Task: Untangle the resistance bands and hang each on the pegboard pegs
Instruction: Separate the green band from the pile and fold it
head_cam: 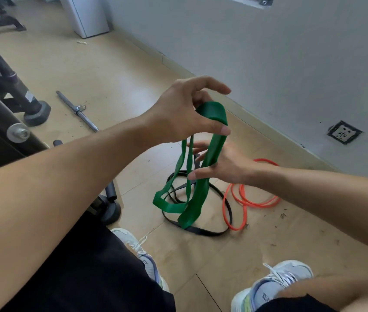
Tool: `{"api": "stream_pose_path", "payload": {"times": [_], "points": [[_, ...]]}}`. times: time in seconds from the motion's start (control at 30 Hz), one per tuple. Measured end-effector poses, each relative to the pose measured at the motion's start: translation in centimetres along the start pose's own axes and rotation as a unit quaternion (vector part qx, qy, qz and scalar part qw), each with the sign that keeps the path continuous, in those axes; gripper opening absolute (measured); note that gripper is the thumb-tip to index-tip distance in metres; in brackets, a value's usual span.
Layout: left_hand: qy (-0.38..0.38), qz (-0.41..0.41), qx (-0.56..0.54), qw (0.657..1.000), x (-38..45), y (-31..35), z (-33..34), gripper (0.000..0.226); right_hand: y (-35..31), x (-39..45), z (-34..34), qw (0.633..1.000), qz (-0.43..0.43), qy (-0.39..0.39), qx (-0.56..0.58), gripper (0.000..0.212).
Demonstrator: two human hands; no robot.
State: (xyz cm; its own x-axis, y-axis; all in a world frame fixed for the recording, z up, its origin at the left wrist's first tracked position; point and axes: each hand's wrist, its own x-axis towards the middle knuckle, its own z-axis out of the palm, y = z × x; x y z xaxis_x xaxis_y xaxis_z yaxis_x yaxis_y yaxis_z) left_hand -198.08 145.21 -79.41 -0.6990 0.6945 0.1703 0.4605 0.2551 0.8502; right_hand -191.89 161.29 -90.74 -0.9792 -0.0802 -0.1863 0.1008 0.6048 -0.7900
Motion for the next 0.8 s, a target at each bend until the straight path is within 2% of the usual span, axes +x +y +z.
{"api": "stream_pose_path", "payload": {"times": [0.1, 0.23, 0.27, 0.33, 0.4, 0.43, 0.5, 0.67, 0.73, 0.8], "points": [[0.003, 0.005, 0.006, 1.0, 0.0, 0.3, 0.6, 0.061, -0.1, 0.1, 1.8, 0.999, 0.009, -0.001, 0.034, 0.1], [0.029, 0.017, 0.005, 0.999, 0.0, 0.8, 1.4, 0.063, 0.2, 0.3, 4.5, 0.992, 0.029, 0.04, 0.117, 0.075], [0.039, 0.016, -0.002, 0.999, 0.0, 0.9, 1.4, 0.063, 0.3, 0.3, 4.9, 0.988, 0.039, 0.051, 0.139, 0.075], [0.063, 0.011, -0.039, 0.997, 0.1, 0.9, 1.3, 0.064, 0.5, 0.3, 5.4, 0.98, 0.056, 0.071, 0.176, 0.089], [0.086, 0.006, -0.086, 0.993, 0.3, 0.9, 1.2, 0.064, 0.3, 0.1, 5.3, 0.979, 0.062, 0.09, 0.171, 0.103], [0.093, 0.004, -0.104, 0.99, 0.4, 0.9, 1.2, 0.064, 0.0, 0.0, 5.1, 0.98, 0.062, 0.098, 0.162, 0.104], [0.102, 0.004, -0.127, 0.987, 0.6, 1.2, 1.6, 0.064, -0.6, -0.1, 4.9, 0.98, 0.058, 0.106, 0.16, 0.09], [0.123, 0.005, -0.154, 0.98, 0.8, 1.4, 1.5, 0.063, -1.2, 0.1, 4.9, 0.979, 0.035, 0.113, 0.164, 0.023], [0.14, -0.001, -0.174, 0.975, 0.8, 0.8, 0.4, 0.062, -0.6, 0.0, 4.1, 0.98, 0.037, 0.117, 0.16, 0.015], [0.164, -0.014, -0.202, 0.965, 0.7, 0.0, -1.0, 0.061, 0.3, 0.0, 2.6, 0.979, 0.047, 0.13, 0.148, 0.016]]}}
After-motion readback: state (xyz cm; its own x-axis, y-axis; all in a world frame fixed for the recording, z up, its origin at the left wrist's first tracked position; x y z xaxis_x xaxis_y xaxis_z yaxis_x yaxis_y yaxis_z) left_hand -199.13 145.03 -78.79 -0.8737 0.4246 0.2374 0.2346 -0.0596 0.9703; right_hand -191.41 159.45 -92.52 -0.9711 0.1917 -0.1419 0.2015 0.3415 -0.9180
